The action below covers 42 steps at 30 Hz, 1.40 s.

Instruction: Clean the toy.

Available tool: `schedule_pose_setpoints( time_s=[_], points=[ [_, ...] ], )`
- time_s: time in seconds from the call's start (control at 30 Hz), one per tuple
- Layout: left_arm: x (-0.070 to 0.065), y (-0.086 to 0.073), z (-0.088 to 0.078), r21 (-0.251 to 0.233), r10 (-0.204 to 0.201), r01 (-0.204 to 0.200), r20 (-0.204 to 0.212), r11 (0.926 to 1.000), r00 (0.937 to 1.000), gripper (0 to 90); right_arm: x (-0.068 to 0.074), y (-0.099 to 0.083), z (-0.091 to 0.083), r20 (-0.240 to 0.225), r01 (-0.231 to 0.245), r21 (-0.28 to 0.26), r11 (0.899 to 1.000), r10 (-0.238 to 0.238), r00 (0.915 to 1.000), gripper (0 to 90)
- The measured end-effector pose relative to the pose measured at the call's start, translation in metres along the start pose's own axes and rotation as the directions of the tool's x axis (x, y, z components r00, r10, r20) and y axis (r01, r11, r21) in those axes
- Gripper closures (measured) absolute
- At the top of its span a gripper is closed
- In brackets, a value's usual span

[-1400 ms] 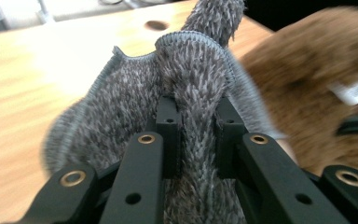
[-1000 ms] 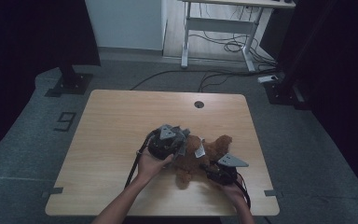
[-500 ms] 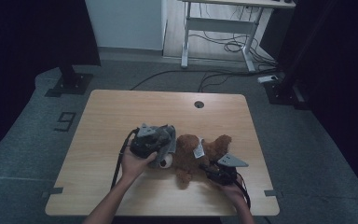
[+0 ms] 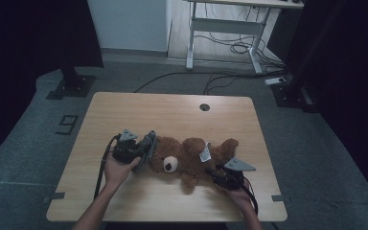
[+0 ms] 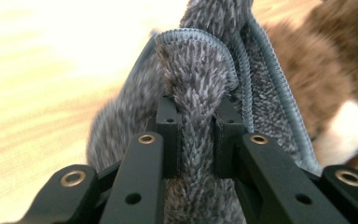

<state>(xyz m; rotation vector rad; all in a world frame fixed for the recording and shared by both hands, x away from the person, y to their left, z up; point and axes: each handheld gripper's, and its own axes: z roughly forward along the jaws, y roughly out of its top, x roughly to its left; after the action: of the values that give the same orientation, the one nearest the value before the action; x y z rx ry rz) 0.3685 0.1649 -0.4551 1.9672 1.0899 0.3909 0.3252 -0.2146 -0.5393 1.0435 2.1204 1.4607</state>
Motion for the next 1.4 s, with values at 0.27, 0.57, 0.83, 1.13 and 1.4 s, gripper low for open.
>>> schedule_pose_setpoints(
  time_s=[0.27, 0.57, 0.83, 1.13, 1.4],
  points=[
    [-0.038, 0.043, 0.013, -0.011, 0.104, -0.103, 0.038, 0.9946, 0.9939, 76.1, 0.0, 0.0, 0.0, -0.001, 0.014, -0.003, 1.0, -0.014, 0.9999, 56.3],
    [-0.046, 0.053, 0.055, 0.055, 0.061, -0.068, 0.111, 0.9962, 0.9919, 75.2, 0.001, -0.002, 0.0, -0.002, 0.035, -0.016, 0.999, -0.035, 0.9994, 55.2],
    [-0.045, 0.029, 0.056, 0.034, 0.074, -0.079, 0.119, 0.9963, 0.9901, 76.4, 0.002, -0.002, -0.001, 0.006, 0.046, -0.019, 0.999, -0.045, 0.9989, 46.1],
    [-0.043, 0.004, 0.045, -0.038, 0.045, -0.039, 0.159, 0.9985, 0.9862, 77.7, -0.01, 0.002, -0.015, -0.006, -0.036, -0.009, 0.999, 0.036, 0.9993, 22.2],
    [-0.049, -0.011, 0.034, -0.086, 0.057, -0.042, 0.175, 0.9954, 0.9829, 77.9, -0.018, 0.01, -0.03, -0.04, -0.107, -0.038, 0.994, 0.105, 0.9936, 15.5]
  ],
)
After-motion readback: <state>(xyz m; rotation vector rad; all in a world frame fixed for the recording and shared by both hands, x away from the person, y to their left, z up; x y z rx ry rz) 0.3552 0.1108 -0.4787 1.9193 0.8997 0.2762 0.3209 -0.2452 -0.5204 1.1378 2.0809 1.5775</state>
